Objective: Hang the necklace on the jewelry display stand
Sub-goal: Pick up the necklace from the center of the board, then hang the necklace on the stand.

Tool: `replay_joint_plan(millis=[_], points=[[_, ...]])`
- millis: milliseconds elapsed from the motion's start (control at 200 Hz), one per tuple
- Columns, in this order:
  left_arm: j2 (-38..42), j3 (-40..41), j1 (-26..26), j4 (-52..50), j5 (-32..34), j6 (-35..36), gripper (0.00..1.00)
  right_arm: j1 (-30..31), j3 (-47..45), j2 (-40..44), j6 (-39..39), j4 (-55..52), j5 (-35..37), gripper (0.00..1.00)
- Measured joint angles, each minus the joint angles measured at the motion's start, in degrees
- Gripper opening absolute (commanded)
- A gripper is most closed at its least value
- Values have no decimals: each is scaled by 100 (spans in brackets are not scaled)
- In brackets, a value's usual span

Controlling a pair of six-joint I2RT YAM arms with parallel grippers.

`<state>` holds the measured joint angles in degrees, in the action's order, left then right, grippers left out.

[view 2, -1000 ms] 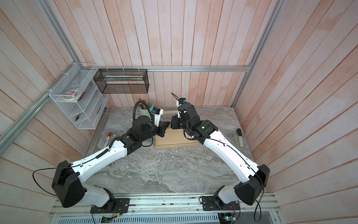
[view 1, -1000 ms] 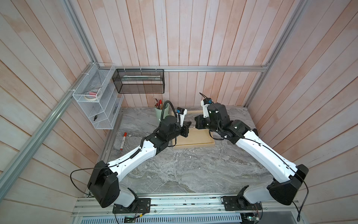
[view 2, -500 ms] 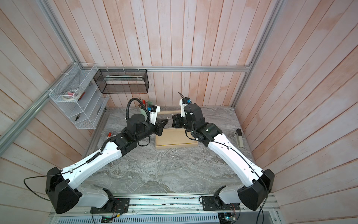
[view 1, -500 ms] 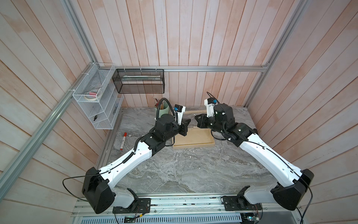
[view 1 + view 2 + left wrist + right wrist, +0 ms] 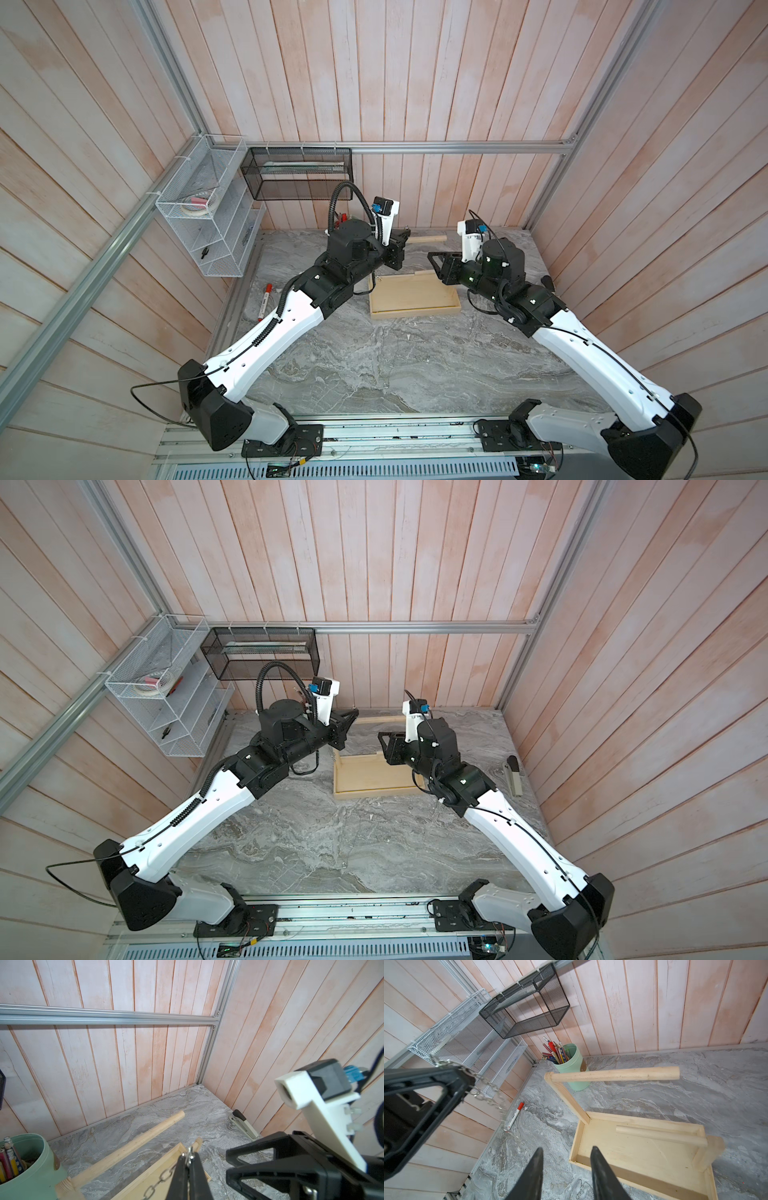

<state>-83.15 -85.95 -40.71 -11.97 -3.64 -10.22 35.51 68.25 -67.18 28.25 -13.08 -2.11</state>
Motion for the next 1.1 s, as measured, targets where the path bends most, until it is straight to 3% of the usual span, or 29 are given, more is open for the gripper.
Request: replay_joint_plan(millis=[95,245,530,935,1100], points=[[-225,-236,-2,-223,-111,52,0,-205,-166,31,-107,341,-155,43],[-710,-791,-2,-586,-387,125,0,-861,-514,37,-118,859,-518,58],[-1958,-2400,-2,-1139,-767,334,0,-1644,-1047,55,-306,1650,-1117,59],[-4367,-5853,4,-2264,-999,402,0,-2855,-1709,413,-146,2343,-1283,59],[-4763,-6186,24,-2328,-1161,348,0,-3366,-1947,411,76,2448,-1449,60]])
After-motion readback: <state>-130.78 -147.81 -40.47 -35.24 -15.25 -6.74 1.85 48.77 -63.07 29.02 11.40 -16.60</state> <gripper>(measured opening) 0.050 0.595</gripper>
